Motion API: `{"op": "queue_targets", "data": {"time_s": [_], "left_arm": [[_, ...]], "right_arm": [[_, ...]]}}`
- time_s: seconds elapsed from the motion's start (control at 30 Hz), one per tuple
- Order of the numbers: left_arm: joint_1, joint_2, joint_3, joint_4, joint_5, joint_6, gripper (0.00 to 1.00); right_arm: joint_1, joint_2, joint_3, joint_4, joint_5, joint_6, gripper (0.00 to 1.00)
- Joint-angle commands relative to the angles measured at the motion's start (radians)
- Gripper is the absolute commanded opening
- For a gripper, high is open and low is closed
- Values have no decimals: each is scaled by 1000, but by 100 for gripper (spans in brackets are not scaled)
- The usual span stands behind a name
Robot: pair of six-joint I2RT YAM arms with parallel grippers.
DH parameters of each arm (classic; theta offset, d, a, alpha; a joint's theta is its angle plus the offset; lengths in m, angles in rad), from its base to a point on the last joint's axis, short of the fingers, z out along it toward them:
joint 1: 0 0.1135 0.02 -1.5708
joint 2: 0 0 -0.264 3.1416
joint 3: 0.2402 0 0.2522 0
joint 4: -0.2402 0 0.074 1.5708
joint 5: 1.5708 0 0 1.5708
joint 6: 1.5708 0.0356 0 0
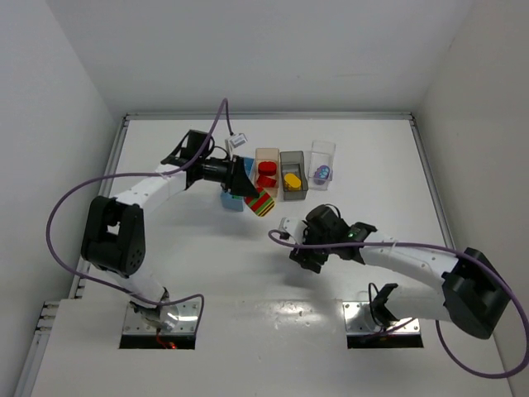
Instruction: Sort the legos into containers by color
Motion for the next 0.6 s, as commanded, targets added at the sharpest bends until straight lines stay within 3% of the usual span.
{"op": "queue_targets", "data": {"time_s": [0.0, 0.17, 0.23, 0.37, 0.57], "left_arm": [[-11, -86, -21, 22, -12, 19, 44], [-11, -157, -141, 181, -21, -83, 44], [-11, -183, -187, 293, -21, -140, 44], [-11, -214, -242, 408, -10, -241, 44], [-11, -205, -242, 614, 114, -385, 44]], "right_arm": [[-18, 8, 57, 11, -21, 11, 65], [-50, -16, 157, 34, -62, 59, 79], [-70, -7, 218, -33, -111, 45, 82], [-134, 39, 344, -83, -359, 76, 82], [-223, 107, 357, 20, -715, 182, 76]]}}
